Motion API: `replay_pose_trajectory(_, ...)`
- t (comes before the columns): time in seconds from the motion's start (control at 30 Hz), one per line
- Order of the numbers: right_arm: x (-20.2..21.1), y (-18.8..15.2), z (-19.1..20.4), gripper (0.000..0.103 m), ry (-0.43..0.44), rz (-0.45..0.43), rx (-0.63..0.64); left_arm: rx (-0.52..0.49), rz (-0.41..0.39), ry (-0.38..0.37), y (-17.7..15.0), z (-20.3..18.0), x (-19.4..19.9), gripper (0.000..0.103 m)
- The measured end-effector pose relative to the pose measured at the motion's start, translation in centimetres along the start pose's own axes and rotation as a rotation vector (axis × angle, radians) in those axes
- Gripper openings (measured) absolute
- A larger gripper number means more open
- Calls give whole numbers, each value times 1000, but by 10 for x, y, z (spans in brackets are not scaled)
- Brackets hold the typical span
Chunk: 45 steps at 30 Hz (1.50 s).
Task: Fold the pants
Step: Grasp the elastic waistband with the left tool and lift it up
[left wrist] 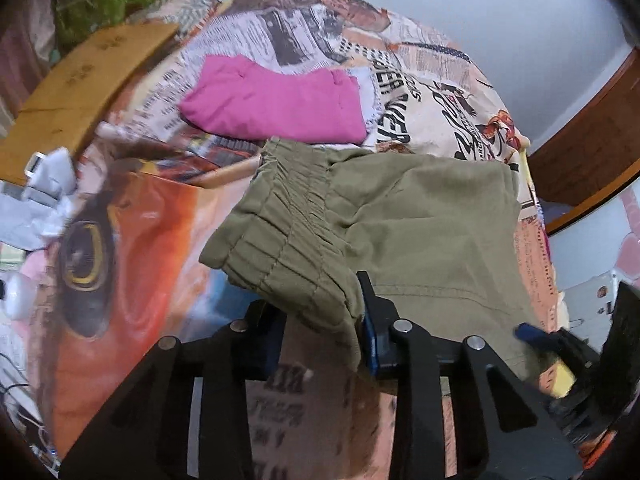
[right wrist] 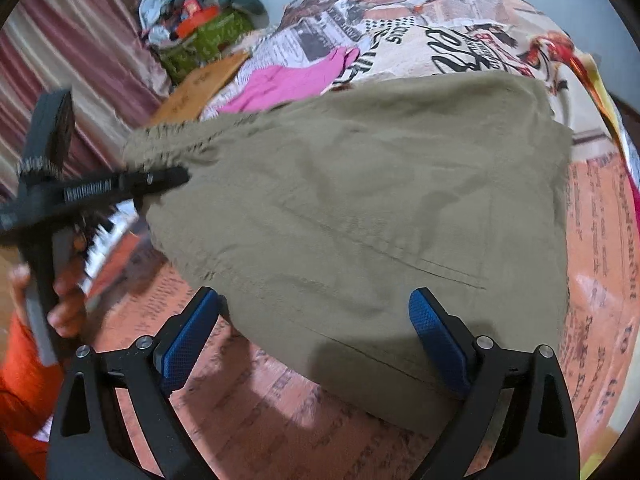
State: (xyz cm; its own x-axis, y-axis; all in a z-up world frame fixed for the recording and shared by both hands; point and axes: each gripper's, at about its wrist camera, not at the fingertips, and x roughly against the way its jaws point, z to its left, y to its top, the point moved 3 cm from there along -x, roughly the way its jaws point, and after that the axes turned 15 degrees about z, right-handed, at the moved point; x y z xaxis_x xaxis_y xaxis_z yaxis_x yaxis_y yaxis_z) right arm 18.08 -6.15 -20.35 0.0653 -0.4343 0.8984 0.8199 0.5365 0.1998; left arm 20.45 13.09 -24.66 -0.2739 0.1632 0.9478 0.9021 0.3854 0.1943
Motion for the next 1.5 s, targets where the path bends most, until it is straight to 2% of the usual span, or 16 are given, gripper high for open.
replay_pose_trajectory(0.2, 25, -13, -24, 95, -21, -69, -83, -40, -101, 108, -16, 7, 35, 31)
replay_pose_trajectory(0.3, 32, -22, -41, 95, -81, -94, -146, -65, -163, 170, -20, 3, 51, 30)
replay_pose_trajectory(0.43, 24, -32, -49, 95, -135, -57, -162, -129, -241, 229, -26, -12, 66, 30)
replay_pose_trajectory(0.57, 8, -36, -45, 97, -147, -2, -126, -163, -273, 207, -25, -24, 76, 30)
replay_pose_trajectory(0.73, 3, -34, -46, 97, -124, 2, -137, -209, -298, 175, -17, -44, 87, 28)
replay_pose_trajectory(1.0, 2, -37, -47, 97, -113, -10, -138, -343, -341, 163, -12, -102, 98, 25)
replay_pose_trajectory(1.4, 2, -37, -48, 97, -78, -41, -157, -500, -288, 74, -17, -171, 84, 23)
replay_pose_trajectory(1.5, 9, -38, -53, 93, -67, -63, -180, -530, -266, 72, -21, -182, 77, 22)
